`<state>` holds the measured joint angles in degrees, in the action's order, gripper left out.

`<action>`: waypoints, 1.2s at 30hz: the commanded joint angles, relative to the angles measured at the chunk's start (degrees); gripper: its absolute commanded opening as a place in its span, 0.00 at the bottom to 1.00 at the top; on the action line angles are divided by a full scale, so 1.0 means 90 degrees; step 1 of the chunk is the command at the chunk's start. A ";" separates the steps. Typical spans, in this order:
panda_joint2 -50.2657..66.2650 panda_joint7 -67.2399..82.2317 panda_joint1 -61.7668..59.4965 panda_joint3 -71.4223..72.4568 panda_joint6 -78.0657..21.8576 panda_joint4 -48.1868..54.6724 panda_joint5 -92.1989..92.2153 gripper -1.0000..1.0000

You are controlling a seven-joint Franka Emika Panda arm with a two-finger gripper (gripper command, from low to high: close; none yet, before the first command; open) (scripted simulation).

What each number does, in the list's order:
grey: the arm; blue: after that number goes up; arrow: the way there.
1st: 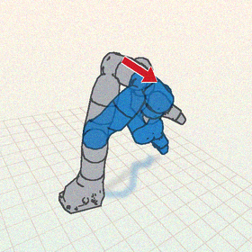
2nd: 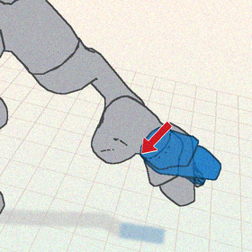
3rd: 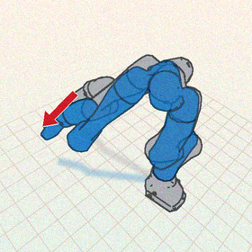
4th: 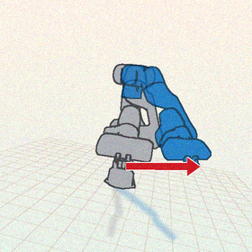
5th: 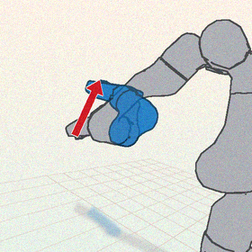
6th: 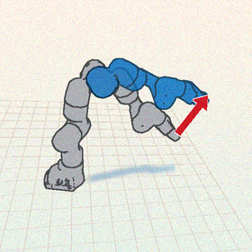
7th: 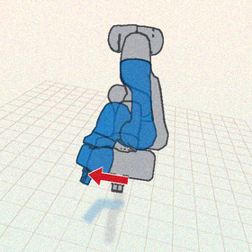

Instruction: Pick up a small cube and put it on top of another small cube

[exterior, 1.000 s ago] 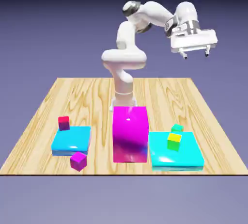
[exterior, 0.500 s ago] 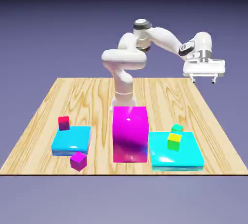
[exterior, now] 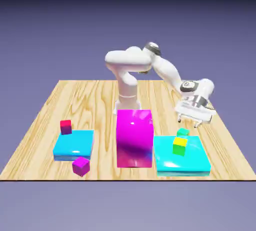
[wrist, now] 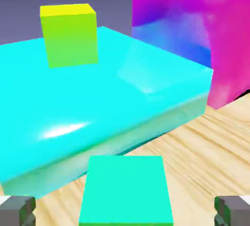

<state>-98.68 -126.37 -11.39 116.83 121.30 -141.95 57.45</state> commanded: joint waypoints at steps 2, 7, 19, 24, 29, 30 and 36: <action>-0.0155 0.0081 -0.0299 0.0461 0.0413 0.0063 0.0441 0.50; -0.0042 0.0022 -0.0082 0.0126 0.0113 0.0017 0.0121 0.00; 0.1912 0.0815 -0.2022 -0.0988 0.2689 -0.0607 -0.1863 0.00; 0.2789 0.1225 -0.3061 -0.1350 0.4073 -0.0882 -0.2648 0.00; 0.3193 0.1410 -0.3776 -0.1367 0.4888 -0.0947 -0.2988 0.00; 0.3188 0.1404 -0.4006 -0.1215 0.5058 -0.0884 -0.2962 0.00; 0.3169 0.1381 -0.4954 -0.0592 0.5756 -0.0624 -0.2855 1.00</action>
<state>-70.16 -113.94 -55.98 111.51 173.10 -147.56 31.76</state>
